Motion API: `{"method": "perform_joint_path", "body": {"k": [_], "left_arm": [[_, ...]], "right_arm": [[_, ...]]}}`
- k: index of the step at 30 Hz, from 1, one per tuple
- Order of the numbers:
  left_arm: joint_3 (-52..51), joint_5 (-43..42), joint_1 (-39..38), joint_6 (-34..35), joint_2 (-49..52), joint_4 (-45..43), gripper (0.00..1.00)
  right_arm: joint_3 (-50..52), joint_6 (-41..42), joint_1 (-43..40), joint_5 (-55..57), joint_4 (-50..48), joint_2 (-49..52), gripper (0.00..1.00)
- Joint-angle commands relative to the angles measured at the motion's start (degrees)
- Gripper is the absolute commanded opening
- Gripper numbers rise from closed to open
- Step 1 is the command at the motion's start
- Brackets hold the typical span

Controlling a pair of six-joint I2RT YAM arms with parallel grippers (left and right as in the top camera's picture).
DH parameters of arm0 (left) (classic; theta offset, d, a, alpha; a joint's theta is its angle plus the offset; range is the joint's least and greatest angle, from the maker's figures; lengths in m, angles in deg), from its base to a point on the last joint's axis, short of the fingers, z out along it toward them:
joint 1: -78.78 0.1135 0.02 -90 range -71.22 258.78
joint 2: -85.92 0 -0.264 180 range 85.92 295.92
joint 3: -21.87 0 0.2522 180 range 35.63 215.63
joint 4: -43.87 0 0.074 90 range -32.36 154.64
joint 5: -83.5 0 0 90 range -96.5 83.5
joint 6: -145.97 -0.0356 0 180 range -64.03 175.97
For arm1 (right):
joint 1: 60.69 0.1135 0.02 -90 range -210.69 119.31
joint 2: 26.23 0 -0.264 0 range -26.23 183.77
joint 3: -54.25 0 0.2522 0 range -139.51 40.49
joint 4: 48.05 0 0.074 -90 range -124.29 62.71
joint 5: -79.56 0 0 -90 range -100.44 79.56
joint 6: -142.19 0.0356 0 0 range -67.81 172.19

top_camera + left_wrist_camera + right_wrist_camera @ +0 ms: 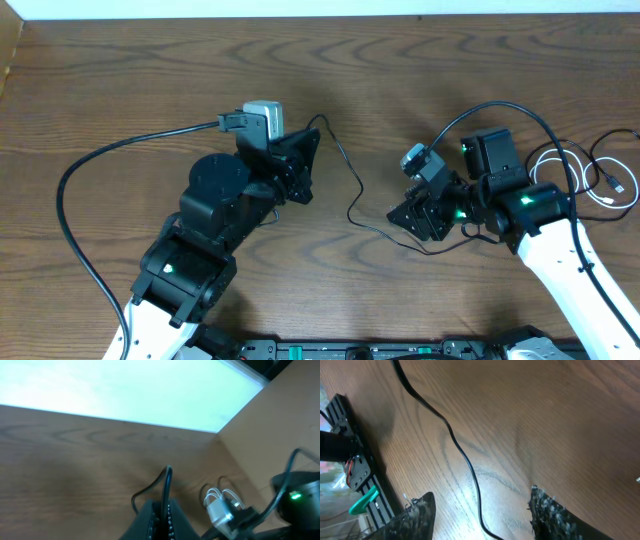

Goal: Untangle cables

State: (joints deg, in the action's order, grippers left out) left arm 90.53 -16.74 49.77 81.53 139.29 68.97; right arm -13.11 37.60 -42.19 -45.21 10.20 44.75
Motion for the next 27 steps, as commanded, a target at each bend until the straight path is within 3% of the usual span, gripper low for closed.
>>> {"method": "perform_joint_path", "body": {"k": [1, 6, 14, 22, 24, 27], "left_arm": [[0.96, -1.31, 0.13, 2.89, -0.37, -1.64, 0.08], [0.96, 0.81, 0.13, 5.46, -0.37, -2.49, 0.08], [0.96, 0.83, 0.13, 6.69, -0.31, -5.81, 0.07], [0.96, 0.81, 0.13, 6.69, -0.26, -5.81, 0.08], [0.96, 0.79, 0.13, 6.69, -0.26, -5.55, 0.08], [0.96, 0.81, 0.13, 6.69, -0.26, -3.89, 0.08]], "right_arm": [[2.82, -3.32, 0.35, -2.25, -1.62, 0.44, 0.55], [7.26, -3.26, 0.37, -2.82, -5.51, 1.49, 0.47], [13.35, -3.02, 3.48, -4.81, -12.76, 4.04, 0.53], [14.99, -2.97, 7.61, -4.81, -15.37, 6.51, 0.52], [15.37, -2.95, 8.9, -4.39, -16.48, 7.43, 0.42], [15.43, -0.79, 9.35, -2.54, -18.67, 8.48, 0.07]]}}
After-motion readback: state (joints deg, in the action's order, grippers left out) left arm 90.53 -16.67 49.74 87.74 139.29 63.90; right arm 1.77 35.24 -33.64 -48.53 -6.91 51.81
